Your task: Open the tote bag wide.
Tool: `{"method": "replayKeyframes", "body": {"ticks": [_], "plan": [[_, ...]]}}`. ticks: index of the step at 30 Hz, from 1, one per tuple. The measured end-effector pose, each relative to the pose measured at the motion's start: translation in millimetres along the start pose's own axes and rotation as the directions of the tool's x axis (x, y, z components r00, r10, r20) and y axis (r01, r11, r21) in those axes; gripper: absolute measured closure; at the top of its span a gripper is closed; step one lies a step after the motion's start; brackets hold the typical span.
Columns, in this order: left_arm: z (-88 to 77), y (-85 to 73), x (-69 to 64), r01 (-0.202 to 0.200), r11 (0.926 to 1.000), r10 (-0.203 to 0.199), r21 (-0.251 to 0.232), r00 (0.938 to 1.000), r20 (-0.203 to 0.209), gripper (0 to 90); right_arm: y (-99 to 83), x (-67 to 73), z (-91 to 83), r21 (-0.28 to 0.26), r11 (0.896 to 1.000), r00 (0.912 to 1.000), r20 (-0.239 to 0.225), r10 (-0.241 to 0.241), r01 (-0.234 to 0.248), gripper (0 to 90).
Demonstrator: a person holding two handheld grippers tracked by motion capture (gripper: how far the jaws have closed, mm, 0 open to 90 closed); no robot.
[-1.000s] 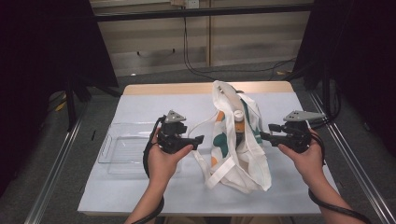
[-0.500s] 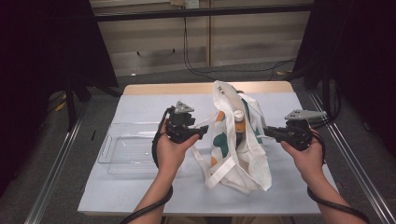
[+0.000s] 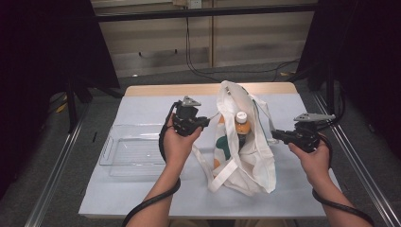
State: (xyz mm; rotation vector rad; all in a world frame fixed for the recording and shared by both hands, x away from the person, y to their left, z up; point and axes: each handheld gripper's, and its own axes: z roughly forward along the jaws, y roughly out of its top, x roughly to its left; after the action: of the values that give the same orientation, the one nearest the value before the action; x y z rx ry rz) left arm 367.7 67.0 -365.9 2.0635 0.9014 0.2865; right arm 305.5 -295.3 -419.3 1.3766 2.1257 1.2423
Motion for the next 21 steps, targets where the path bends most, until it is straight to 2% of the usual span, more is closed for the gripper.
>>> {"method": "replayKeyframes", "body": {"ticks": [4, 5, 6, 8, 13, 14, 18, 20, 21], "plan": [[4.2, -2.6, 4.3, 0.028, 0.9995, -0.028, 0.011, 0.9995, -0.014, 84.4, -7.4, -7.3, 1.2, 0.013, 1.0, 0.9997, 0.014, 0.021, -0.021, 87.5], [4.2, -2.6, 4.3, 0.028, 0.9995, -0.028, 0.011, 0.9995, -0.014, 84.5, -7.4, -7.3, 1.2, 0.013, 1.0, 0.9997, 0.014, 0.021, -0.021, 87.5], [5.0, -3.3, 5.9, 0.012, 0.9991, -0.011, 0.04, 0.9998, -0.018, 84.5, -9.8, -9.1, 1.6, 0.021, 0.999, 0.9994, 0.017, 0.029, -0.03, 87.6], [10.2, -5.9, 6.7, 0.031, 0.9986, -0.03, 0.043, 0.9992, -0.024, 84.6, -17.4, -14.5, 3.0, 0.036, 0.998, 0.9986, 0.024, 0.046, -0.047, 87.7], [13.9, -8.0, 6.9, 0.034, 0.9982, -0.033, 0.05, 0.9991, -0.024, 85.8, -27.5, -20.3, 4.5, 0.057, 0.996, 0.9966, 0.039, 0.073, -0.075, 87.8], [15.3, -8.9, 6.4, 0.028, 0.9979, -0.026, 0.059, 0.9993, -0.027, 86.0, -34.4, -23.7, 5.3, 0.072, 0.993, 0.9951, 0.047, 0.087, -0.09, 87.8], [14.8, -9.5, 7.6, 0.027, 0.997, -0.024, 0.072, 0.9989, -0.039, 86.1, -42.1, -26.8, 5.5, 0.09, 0.991, 0.9939, 0.059, 0.093, -0.098, 87.9], [15.6, -10.3, 6.9, 0.044, 0.9974, -0.042, 0.057, 0.9983, -0.039, 86.6, -45.9, -29.4, 4.0, 0.091, 0.99, 0.9926, 0.062, 0.104, -0.109, 87.9], [14.8, -10.1, 6.8, 0.039, 0.9968, -0.036, 0.07, 0.9986, -0.038, 86.6, -47.3, -30.6, 3.0, 0.089, 0.99, 0.9925, 0.063, 0.104, -0.11, 87.9]]}}
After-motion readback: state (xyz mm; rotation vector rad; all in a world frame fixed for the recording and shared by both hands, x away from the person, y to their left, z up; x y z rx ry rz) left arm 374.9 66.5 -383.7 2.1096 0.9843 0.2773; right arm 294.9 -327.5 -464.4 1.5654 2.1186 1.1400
